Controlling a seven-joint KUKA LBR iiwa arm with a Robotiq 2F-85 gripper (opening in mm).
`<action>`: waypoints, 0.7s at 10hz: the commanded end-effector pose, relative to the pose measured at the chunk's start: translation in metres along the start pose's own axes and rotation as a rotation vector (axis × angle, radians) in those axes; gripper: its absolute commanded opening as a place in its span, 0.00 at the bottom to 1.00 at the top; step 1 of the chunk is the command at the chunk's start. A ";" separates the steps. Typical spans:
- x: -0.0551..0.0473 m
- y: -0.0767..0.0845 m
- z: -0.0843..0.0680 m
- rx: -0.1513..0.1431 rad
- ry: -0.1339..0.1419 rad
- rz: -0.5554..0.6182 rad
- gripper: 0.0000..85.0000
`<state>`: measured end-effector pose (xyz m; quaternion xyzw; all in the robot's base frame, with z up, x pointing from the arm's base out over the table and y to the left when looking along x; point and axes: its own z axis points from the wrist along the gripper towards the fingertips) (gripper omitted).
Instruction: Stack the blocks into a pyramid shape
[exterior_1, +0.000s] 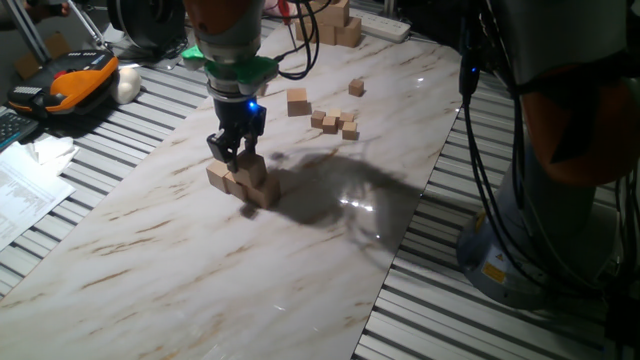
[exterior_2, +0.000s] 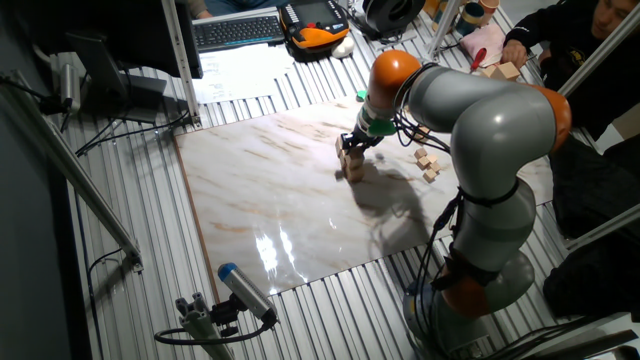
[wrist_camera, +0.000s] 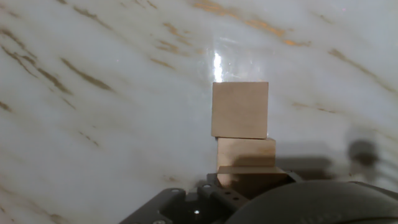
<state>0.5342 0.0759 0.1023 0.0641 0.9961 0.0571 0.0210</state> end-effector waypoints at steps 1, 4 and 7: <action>0.000 0.002 -0.001 0.003 -0.005 0.010 0.00; 0.001 0.004 -0.001 0.021 -0.038 0.018 0.20; 0.001 0.003 -0.001 0.028 -0.055 0.009 0.20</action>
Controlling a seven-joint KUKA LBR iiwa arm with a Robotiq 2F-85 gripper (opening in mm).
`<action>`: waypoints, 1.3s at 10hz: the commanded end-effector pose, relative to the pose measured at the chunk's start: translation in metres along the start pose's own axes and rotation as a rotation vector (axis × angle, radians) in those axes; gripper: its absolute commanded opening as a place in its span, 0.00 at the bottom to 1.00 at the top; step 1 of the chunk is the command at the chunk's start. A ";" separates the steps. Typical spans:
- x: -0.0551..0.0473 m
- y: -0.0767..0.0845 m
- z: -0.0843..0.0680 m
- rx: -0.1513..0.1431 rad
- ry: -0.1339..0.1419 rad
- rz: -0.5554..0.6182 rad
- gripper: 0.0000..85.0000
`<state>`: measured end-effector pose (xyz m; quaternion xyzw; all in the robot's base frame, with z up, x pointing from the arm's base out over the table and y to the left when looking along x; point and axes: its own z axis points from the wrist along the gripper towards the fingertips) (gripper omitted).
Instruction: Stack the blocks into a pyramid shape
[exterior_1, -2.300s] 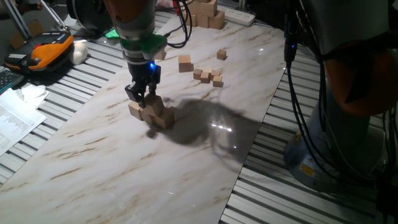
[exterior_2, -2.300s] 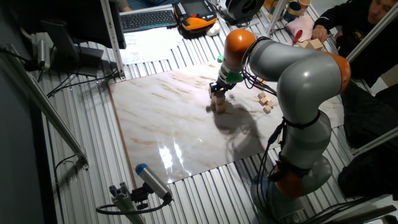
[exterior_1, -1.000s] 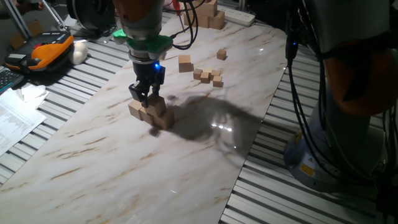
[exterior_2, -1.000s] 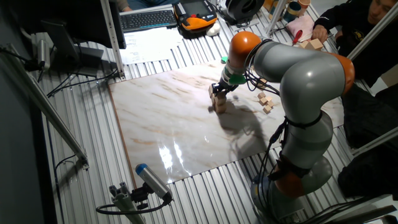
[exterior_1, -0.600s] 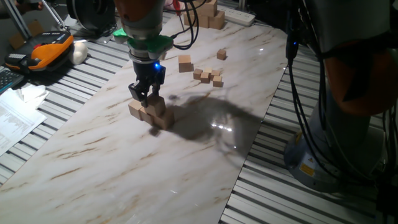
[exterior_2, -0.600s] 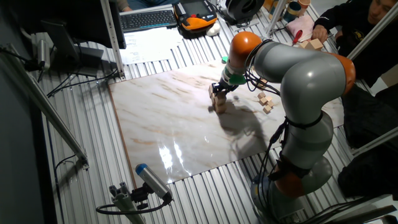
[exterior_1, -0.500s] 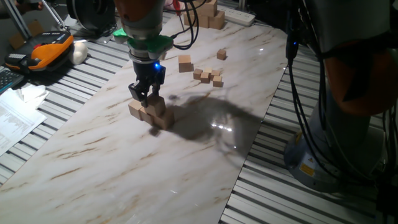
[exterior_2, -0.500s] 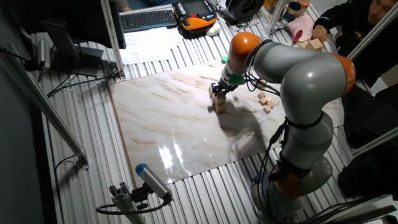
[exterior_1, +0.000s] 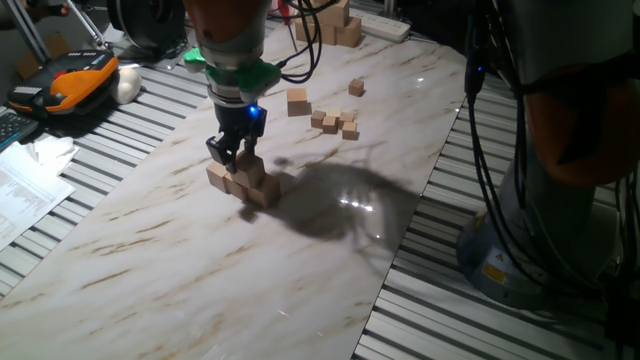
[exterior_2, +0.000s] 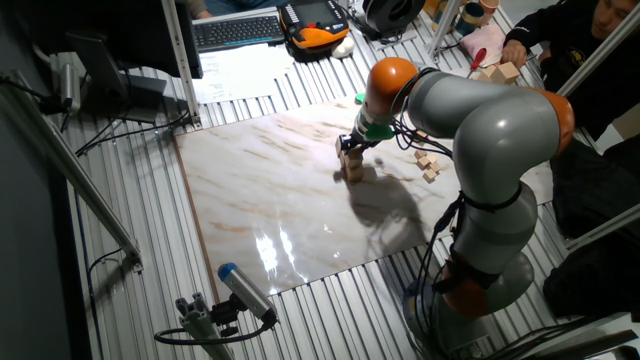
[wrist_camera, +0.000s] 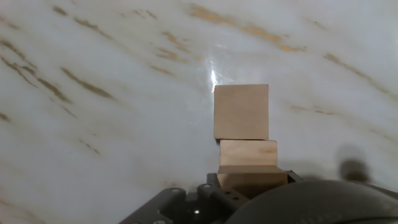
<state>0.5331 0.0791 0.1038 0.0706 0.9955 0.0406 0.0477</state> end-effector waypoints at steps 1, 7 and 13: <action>0.000 0.000 0.000 0.000 -0.002 0.001 0.20; 0.001 0.000 -0.001 0.019 -0.017 0.017 0.40; 0.002 0.000 -0.002 0.025 -0.025 0.031 0.60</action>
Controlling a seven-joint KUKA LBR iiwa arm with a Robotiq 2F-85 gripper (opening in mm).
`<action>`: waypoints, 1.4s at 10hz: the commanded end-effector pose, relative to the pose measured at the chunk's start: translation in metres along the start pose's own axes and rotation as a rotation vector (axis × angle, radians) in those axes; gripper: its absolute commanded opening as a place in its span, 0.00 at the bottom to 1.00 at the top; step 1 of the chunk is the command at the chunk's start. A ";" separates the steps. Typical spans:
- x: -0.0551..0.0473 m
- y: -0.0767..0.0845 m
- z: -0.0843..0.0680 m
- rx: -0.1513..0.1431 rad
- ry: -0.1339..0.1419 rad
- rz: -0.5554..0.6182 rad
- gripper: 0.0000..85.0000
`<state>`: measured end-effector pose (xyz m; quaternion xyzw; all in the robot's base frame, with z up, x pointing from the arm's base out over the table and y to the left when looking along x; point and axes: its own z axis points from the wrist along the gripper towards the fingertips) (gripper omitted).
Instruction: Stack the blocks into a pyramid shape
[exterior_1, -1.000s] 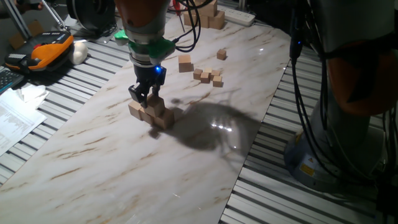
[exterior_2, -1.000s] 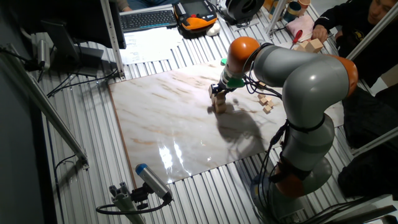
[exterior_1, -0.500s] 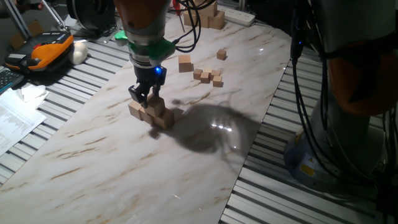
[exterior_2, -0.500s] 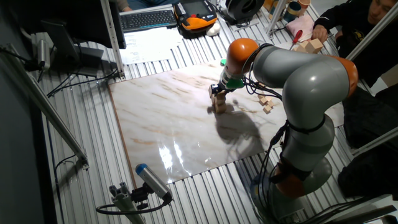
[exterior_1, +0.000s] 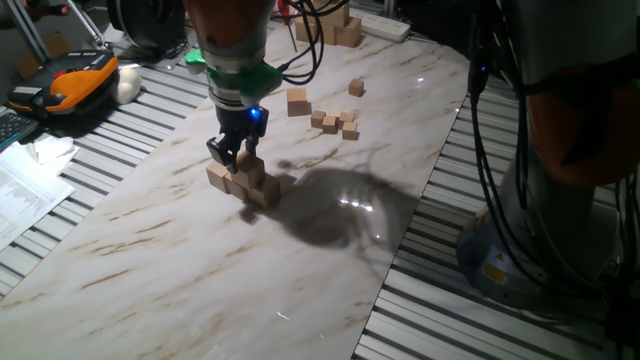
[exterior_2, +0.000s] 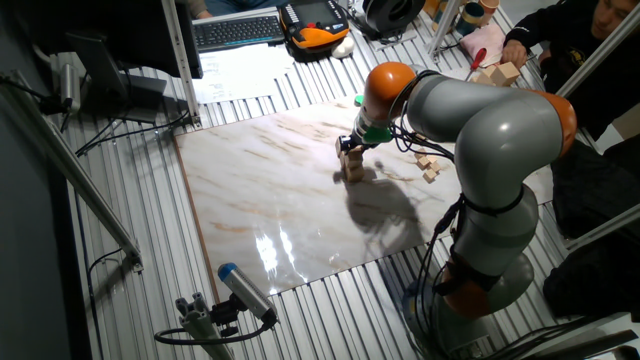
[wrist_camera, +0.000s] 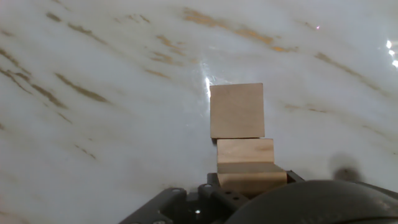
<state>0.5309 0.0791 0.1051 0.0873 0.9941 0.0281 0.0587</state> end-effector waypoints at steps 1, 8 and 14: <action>0.000 0.000 0.000 0.000 0.000 0.002 0.60; 0.002 -0.001 -0.010 0.005 0.000 0.018 0.60; -0.016 -0.025 -0.035 -0.084 0.101 -0.037 0.20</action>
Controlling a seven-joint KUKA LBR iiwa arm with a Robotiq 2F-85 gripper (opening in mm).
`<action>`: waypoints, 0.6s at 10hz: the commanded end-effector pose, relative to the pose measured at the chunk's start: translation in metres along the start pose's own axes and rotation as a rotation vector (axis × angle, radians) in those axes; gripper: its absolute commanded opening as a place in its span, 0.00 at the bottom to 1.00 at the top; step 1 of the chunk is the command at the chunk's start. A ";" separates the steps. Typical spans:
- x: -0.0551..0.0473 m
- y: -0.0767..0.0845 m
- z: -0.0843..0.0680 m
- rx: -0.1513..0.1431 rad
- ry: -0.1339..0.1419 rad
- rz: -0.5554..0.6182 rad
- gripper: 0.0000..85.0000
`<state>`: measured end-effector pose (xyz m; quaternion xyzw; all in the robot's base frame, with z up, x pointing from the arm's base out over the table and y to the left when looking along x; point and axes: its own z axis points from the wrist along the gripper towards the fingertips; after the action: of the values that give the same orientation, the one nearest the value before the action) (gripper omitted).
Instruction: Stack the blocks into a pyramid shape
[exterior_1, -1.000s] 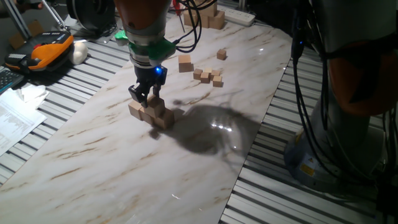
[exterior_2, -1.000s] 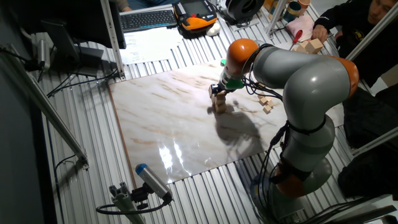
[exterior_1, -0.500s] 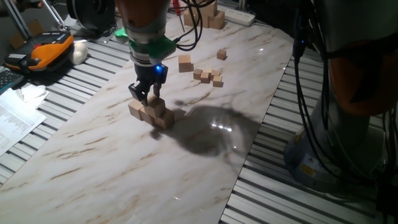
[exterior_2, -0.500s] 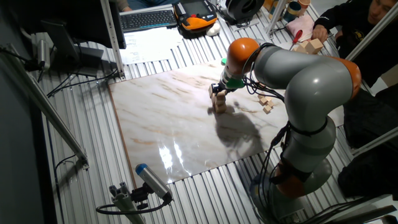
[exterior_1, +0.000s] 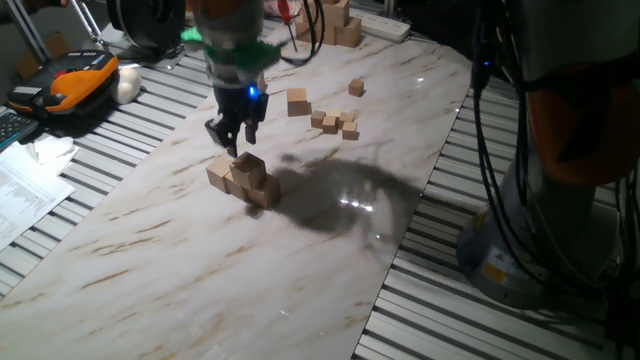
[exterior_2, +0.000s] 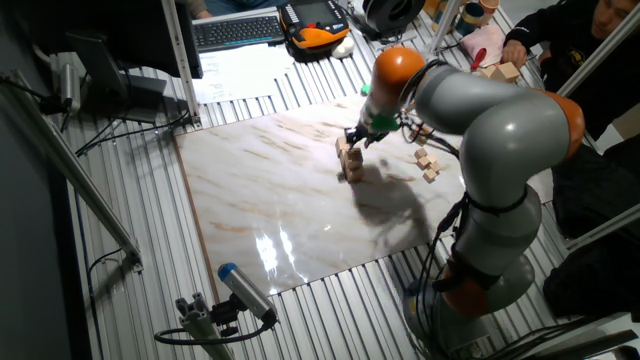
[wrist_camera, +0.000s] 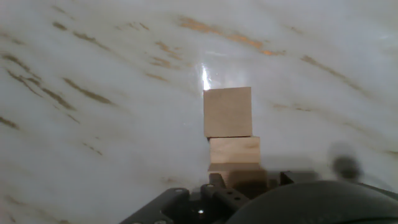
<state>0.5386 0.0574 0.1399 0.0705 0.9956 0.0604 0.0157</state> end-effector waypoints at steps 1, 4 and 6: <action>-0.011 -0.020 -0.004 -0.051 0.056 -0.025 0.00; -0.022 -0.027 -0.007 0.054 0.013 -0.036 0.00; -0.022 -0.039 -0.010 0.022 0.027 -0.132 0.00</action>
<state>0.5545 0.0135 0.1453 0.0256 0.9985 0.0475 0.0062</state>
